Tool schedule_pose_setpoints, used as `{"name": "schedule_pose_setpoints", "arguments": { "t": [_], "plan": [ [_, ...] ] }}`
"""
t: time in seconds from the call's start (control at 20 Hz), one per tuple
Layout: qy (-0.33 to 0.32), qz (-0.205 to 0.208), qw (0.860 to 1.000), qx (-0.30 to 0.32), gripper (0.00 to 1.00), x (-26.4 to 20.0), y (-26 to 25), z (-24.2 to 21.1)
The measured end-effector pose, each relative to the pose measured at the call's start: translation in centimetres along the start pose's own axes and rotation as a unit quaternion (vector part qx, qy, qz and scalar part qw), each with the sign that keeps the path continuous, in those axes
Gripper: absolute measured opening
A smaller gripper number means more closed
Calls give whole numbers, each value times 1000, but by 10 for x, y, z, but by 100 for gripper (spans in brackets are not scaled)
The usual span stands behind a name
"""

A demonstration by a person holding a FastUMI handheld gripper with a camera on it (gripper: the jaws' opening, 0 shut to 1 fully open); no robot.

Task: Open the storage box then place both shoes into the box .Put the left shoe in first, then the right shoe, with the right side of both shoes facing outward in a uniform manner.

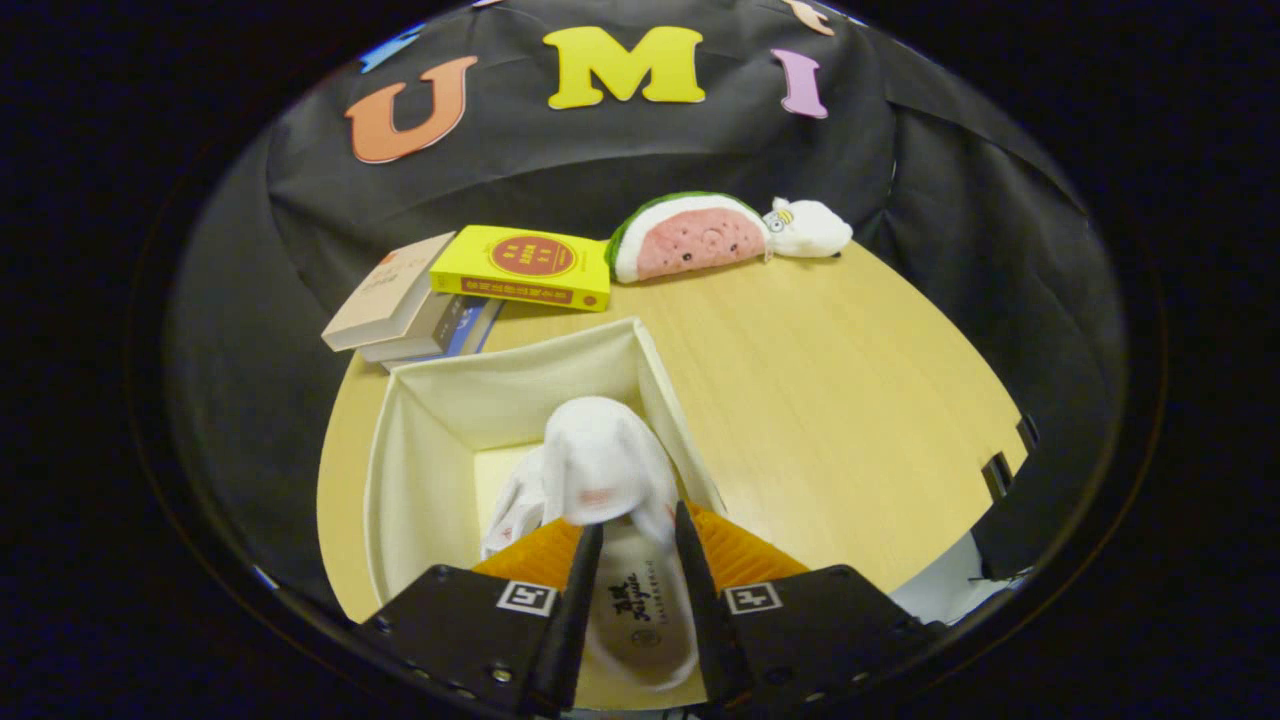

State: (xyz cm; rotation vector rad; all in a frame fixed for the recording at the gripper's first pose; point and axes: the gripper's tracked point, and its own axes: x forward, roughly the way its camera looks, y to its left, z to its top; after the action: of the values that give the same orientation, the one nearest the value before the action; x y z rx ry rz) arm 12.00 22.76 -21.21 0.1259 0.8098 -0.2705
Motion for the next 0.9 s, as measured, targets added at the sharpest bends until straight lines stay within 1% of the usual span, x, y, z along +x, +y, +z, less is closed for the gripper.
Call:
{"name": "schedule_pose_setpoints", "arguments": {
  "t": [0.05,0.15,0.2,0.35,0.5,0.65,0.9],
  "plan": [
    [-3,19,1000,-4,44,-1,9,-2],
    [-4,42,999,-23,59,-11,13,-5],
    [-11,47,998,-31,75,-15,11,-4],
    [-38,60,996,-54,83,-30,7,2],
    [-75,71,992,-74,93,-49,-1,17],
    [-98,81,989,-72,95,-68,-16,29],
    [-122,94,987,-41,95,-97,-57,49]
  ]
}}
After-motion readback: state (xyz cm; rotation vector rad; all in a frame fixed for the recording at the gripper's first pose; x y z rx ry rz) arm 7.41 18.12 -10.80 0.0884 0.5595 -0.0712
